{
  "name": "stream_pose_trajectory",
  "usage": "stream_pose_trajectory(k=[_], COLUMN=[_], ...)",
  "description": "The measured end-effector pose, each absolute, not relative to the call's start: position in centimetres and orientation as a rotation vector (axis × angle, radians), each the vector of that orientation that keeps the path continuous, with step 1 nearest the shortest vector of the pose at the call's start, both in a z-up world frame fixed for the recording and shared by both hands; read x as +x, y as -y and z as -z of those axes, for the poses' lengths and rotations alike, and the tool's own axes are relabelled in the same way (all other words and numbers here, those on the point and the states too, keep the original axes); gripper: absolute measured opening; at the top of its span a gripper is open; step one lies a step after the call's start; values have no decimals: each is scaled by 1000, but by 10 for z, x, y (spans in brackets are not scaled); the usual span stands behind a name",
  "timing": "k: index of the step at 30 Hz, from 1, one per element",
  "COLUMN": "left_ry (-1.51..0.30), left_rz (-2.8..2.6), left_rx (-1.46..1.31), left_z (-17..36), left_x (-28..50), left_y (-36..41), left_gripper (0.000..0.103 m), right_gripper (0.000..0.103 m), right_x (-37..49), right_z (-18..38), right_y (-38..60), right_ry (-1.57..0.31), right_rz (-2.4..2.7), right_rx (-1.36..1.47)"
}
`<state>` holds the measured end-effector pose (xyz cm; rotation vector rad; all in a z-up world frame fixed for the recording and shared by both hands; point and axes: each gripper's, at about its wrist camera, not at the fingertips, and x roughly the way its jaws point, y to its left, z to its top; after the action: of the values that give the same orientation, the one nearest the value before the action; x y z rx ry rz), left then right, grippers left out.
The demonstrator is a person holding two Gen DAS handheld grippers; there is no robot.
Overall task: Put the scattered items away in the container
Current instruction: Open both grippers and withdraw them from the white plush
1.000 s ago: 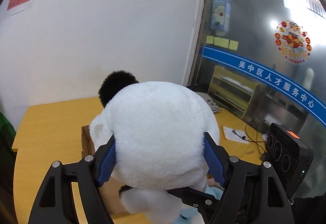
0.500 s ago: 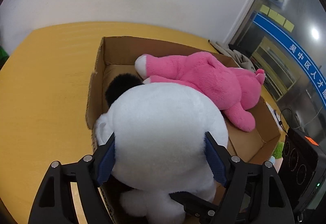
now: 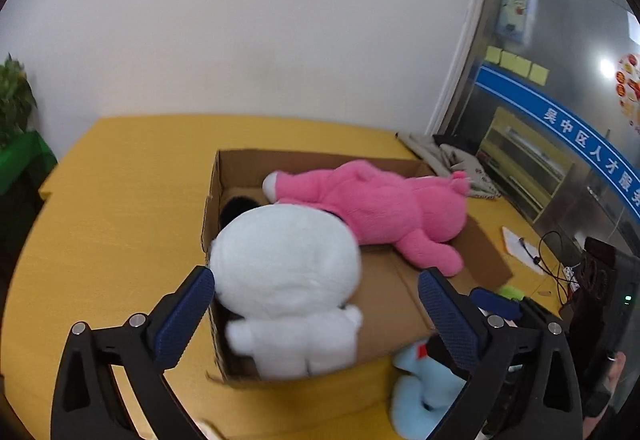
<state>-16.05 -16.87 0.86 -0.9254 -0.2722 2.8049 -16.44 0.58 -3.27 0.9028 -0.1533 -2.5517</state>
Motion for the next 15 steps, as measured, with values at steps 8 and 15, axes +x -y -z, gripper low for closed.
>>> stream_pose_trajectory(k=[8,15], left_ry=[171,193], left_rz=[-2939,-2981], left_rx=[-823,-817], left_z=[-32,-31], left_x=[-62,-20], left_y=[117,73], left_gripper=[103,103], right_gripper=[103,102], right_x=[-106,-66], right_z=[0,-25], right_y=[-68,-112], right_ry=[7,-75], right_rz=[2673,2733], right_rx=[832,744])
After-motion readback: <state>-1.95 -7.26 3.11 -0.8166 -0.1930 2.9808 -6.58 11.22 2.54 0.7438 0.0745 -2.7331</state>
